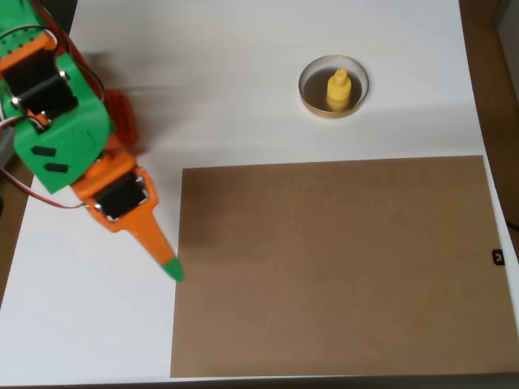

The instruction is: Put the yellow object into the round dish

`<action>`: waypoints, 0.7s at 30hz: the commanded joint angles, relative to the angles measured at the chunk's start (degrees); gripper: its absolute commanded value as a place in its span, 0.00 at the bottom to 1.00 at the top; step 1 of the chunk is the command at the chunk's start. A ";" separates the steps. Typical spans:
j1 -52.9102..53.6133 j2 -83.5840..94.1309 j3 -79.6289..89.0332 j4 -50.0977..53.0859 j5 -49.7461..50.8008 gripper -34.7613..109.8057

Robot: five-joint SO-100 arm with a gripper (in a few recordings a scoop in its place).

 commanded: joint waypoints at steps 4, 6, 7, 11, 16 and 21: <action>5.71 13.62 5.10 1.67 -0.79 0.40; 7.47 16.96 7.29 1.76 -0.53 0.39; 8.17 19.07 8.53 2.02 -0.70 0.39; 9.32 32.43 14.59 7.21 -1.58 0.40; 10.72 32.52 15.82 6.86 0.00 0.39; 10.28 32.52 16.88 6.50 1.05 0.40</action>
